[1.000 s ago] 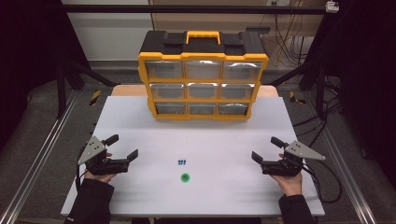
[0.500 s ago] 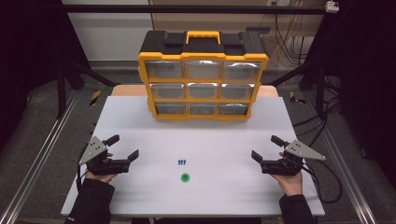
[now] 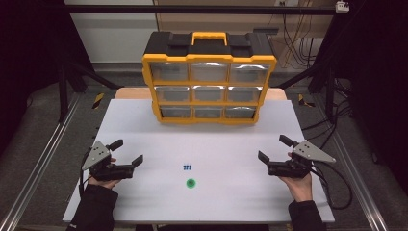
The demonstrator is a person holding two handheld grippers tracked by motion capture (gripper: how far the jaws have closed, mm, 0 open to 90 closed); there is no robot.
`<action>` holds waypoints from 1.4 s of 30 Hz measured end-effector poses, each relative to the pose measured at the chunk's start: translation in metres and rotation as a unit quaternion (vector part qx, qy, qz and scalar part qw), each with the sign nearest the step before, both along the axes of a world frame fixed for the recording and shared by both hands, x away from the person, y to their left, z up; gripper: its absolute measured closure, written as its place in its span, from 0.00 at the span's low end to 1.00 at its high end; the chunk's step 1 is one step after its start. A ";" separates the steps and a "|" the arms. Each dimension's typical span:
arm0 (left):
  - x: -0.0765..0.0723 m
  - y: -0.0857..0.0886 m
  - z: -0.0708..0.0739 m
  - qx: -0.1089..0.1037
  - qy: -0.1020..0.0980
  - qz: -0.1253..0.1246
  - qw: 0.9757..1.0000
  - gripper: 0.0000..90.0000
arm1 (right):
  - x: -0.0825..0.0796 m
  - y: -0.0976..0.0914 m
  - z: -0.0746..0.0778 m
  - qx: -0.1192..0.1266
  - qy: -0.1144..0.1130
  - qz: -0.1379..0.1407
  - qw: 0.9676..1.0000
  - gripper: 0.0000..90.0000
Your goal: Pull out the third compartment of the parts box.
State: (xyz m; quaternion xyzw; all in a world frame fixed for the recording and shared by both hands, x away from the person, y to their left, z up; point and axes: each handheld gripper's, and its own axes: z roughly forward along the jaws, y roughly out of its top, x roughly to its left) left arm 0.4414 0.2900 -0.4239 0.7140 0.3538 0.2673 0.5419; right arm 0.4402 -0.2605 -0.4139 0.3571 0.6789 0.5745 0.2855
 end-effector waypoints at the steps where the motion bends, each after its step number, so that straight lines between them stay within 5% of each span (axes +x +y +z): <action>1: 0.000 0.000 0.000 0.000 0.000 0.000 1.000 0.03 | 0.001 0.003 0.003 -0.005 -0.003 -0.004 1.000 0.01; 12: 0.001 -0.001 -0.001 0.004 0.003 0.001 1.000 0.03 | 0.009 0.011 0.016 -0.025 -0.012 -0.016 0.999 0.01; 22: 0.002 -0.002 -0.002 0.007 0.004 0.000 1.000 0.03 | 0.022 0.024 0.033 -0.090 -0.025 -0.026 0.995 0.01; 27: 0.002 -0.002 -0.002 0.008 0.004 0.001 1.000 0.03 | 0.025 0.025 0.042 -0.103 -0.026 -0.029 0.994 0.01; 35: 0.003 -0.003 -0.002 0.009 0.005 0.000 1.000 0.03 | 0.028 0.033 0.060 -0.142 -0.041 -0.028 0.989 0.01; 40: 0.003 -0.003 -0.002 0.011 0.005 -0.001 1.000 0.03 | 0.030 0.039 0.073 -0.172 -0.055 -0.026 0.983 0.01; 42: 0.003 -0.003 -0.003 0.012 0.006 -0.001 1.000 0.03 | 0.031 0.044 0.080 -0.196 -0.062 -0.026 0.978 0.02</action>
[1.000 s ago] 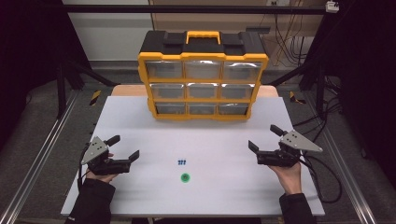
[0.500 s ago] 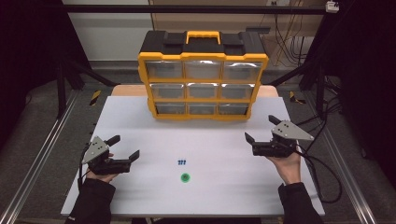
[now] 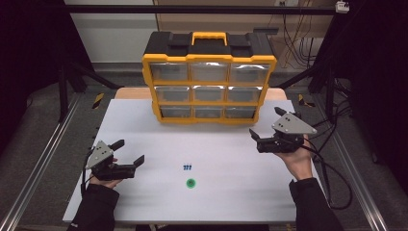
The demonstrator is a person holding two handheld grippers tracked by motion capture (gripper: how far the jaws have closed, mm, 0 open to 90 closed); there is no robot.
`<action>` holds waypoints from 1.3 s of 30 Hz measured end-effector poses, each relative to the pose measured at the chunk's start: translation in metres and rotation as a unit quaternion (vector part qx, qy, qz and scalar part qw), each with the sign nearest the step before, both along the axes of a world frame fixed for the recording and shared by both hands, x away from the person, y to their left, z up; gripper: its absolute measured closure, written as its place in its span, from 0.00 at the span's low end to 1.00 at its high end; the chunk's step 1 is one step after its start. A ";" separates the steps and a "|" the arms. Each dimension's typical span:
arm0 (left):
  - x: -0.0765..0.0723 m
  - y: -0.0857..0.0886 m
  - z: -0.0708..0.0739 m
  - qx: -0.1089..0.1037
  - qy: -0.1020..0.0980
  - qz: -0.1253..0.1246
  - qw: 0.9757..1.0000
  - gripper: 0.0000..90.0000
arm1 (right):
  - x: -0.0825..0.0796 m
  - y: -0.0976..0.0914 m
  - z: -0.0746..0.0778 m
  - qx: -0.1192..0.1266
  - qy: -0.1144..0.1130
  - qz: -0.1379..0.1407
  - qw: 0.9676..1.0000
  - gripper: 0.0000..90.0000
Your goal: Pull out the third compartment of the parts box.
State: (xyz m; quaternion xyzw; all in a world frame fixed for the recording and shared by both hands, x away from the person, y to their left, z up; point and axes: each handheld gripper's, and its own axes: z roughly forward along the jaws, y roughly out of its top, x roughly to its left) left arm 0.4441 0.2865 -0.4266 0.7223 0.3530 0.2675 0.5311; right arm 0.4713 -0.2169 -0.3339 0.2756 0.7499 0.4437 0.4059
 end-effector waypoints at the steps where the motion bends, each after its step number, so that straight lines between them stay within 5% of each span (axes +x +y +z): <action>1: 0.000 0.000 0.000 0.000 0.000 0.000 1.000 0.03 | 0.000 0.001 0.002 -0.008 -0.003 0.000 1.000 0.02; 6: 0.000 0.000 0.000 -0.001 -0.001 0.001 1.000 0.03 | 0.002 0.007 0.010 -0.040 -0.013 0.004 0.999 0.02; 8: 0.000 0.000 0.000 -0.001 -0.001 0.001 1.000 0.03 | 0.004 0.012 0.015 -0.072 -0.020 0.000 0.997 0.02; 16: 0.000 0.001 0.000 -0.001 -0.002 0.002 1.000 0.03 | 0.007 0.022 0.026 -0.119 -0.036 0.001 0.992 0.02; 28: 0.000 0.001 0.001 0.000 -0.004 0.003 1.000 0.03 | 0.017 0.029 0.039 -0.184 -0.064 -0.004 0.981 0.02; 34: 0.000 0.002 0.001 0.000 -0.004 0.003 1.000 0.03 | 0.021 0.033 0.040 -0.221 -0.097 -0.005 0.970 0.03; 39: 0.000 0.002 0.001 -0.001 -0.004 0.004 1.000 0.03 | 0.024 0.037 0.043 -0.238 -0.111 -0.001 0.965 0.04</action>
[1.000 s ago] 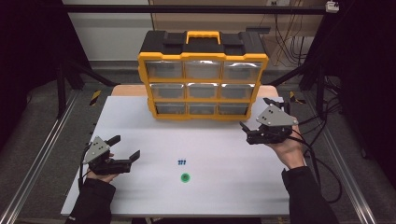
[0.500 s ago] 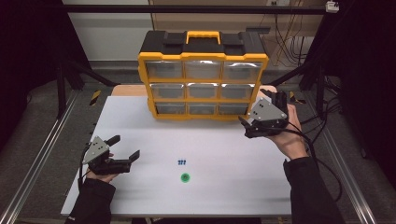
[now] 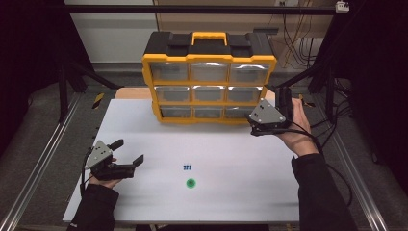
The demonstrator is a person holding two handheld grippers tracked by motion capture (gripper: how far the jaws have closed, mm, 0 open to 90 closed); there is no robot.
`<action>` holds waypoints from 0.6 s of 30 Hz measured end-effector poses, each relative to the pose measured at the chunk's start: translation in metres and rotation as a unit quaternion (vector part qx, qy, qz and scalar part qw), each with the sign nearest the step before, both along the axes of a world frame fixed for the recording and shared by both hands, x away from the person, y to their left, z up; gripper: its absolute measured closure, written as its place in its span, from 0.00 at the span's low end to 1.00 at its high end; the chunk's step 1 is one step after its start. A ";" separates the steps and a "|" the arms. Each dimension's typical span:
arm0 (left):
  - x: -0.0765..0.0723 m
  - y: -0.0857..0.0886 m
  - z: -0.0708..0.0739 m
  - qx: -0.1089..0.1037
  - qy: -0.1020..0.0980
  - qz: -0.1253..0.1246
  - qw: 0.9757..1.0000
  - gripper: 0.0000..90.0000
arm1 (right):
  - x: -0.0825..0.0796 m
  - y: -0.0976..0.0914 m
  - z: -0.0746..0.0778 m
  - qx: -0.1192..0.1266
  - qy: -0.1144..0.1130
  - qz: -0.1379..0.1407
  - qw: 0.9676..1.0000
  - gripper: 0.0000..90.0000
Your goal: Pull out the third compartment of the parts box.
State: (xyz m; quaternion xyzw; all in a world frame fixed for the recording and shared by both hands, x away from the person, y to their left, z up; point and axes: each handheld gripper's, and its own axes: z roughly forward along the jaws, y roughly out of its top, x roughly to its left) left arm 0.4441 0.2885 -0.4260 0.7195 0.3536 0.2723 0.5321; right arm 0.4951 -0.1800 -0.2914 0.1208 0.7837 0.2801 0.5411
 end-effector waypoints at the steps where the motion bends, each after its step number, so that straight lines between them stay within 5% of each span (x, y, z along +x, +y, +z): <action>1: 0.000 0.000 0.000 0.000 0.000 0.000 1.000 0.03 | 0.001 0.002 0.001 -0.006 -0.005 0.001 1.000 0.04; 12: 0.000 0.000 0.000 0.000 -0.001 0.000 1.000 0.03 | 0.011 0.011 0.004 -0.042 -0.022 -0.007 0.999 0.04; 18: 0.000 0.000 0.000 0.000 -0.001 0.000 1.000 0.03 | 0.021 0.014 0.003 -0.059 -0.061 -0.008 0.996 0.06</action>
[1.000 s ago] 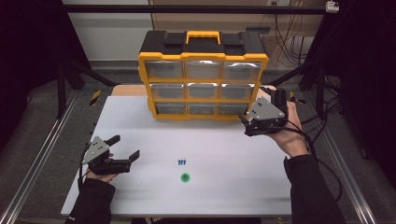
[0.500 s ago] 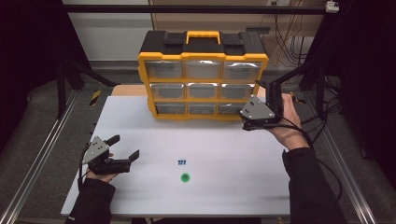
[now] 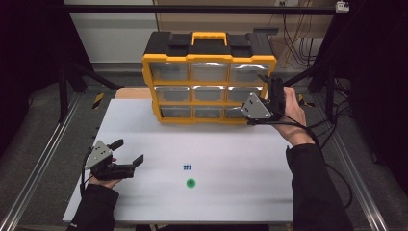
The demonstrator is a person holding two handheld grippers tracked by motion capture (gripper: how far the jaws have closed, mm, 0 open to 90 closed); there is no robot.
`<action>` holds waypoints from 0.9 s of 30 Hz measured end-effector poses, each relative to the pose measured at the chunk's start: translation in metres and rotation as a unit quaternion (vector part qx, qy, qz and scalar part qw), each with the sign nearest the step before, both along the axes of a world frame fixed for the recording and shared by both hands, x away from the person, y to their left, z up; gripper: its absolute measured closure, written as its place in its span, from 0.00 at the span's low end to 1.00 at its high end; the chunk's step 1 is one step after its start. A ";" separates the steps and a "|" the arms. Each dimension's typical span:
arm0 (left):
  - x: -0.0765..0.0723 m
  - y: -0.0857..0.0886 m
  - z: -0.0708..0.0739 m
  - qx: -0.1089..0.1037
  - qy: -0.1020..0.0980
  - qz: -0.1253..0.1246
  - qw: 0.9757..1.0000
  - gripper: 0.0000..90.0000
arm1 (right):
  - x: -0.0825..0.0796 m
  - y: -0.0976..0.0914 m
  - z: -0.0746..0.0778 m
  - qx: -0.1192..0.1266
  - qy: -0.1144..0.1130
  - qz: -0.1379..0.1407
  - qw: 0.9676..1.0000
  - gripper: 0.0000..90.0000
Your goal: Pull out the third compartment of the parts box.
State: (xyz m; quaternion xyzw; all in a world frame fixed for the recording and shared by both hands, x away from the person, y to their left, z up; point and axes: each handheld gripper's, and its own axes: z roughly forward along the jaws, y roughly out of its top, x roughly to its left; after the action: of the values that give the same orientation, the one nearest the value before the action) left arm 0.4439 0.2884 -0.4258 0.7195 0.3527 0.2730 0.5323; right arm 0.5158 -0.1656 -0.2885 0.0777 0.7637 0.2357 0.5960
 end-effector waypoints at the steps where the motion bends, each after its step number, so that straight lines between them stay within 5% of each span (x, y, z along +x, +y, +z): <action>1: 0.000 0.000 0.000 0.000 0.000 0.000 1.000 0.03 | 0.003 0.001 0.001 -0.009 -0.005 -0.005 1.000 0.07; 14: 0.000 0.000 -0.001 0.001 0.001 0.000 1.000 0.03 | 0.025 0.006 -0.005 -0.044 -0.041 -0.008 0.998 0.10; 27: 0.000 0.000 -0.001 0.001 0.002 0.000 1.000 0.03 | 0.044 0.013 -0.011 -0.092 -0.072 -0.019 0.993 0.21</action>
State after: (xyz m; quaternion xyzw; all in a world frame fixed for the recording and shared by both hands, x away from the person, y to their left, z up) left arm 0.4444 0.2884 -0.4268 0.7208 0.3529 0.2723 0.5308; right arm 0.5598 -0.1528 -0.2999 0.0198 0.7355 0.1585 0.6585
